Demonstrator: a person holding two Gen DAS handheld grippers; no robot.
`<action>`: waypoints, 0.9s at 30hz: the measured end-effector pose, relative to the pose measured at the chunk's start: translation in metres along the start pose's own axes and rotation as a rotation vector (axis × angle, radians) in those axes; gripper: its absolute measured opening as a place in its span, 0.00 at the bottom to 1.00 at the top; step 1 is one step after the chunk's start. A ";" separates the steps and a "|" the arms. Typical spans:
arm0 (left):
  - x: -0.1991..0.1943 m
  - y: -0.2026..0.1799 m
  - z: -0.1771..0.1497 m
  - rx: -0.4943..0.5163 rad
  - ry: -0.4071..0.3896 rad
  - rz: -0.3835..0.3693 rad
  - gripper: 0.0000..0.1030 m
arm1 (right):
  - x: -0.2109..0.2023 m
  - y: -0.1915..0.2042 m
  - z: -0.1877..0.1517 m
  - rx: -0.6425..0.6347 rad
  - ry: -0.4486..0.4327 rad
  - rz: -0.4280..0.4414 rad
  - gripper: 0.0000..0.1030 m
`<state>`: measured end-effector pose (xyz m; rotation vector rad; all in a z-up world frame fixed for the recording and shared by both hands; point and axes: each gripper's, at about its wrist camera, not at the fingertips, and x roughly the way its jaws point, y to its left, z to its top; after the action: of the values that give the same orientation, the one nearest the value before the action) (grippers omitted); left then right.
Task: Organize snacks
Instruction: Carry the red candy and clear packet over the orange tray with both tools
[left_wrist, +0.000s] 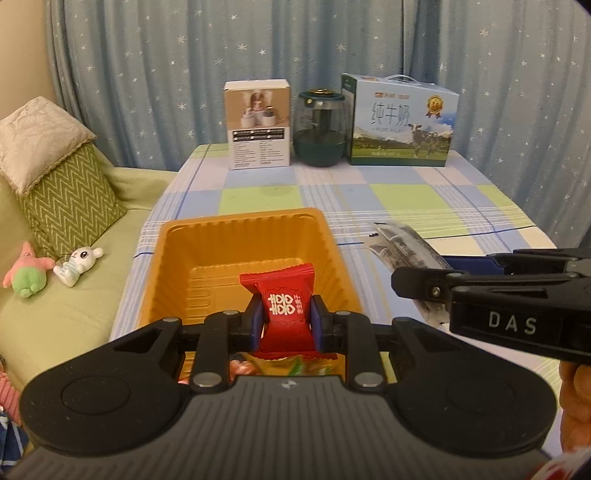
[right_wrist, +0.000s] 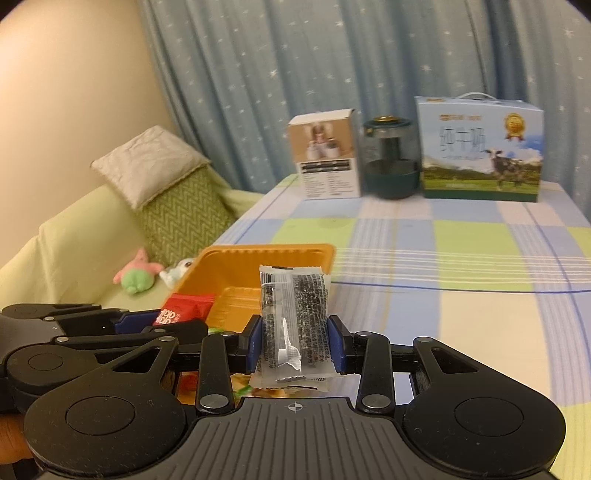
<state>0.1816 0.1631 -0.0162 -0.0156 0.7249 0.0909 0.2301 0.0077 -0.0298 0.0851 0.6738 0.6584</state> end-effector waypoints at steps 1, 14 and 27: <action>0.000 0.004 -0.001 -0.003 0.002 0.005 0.22 | 0.003 0.003 0.000 -0.004 0.003 0.004 0.36; 0.001 0.050 -0.015 -0.095 0.027 0.043 0.22 | 0.033 0.030 -0.010 -0.047 0.047 0.017 0.36; 0.006 0.058 -0.016 -0.120 0.040 0.056 0.22 | 0.050 0.033 -0.015 -0.073 0.073 0.009 0.36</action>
<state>0.1702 0.2207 -0.0315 -0.1118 0.7597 0.1883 0.2327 0.0613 -0.0600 -0.0038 0.7196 0.6968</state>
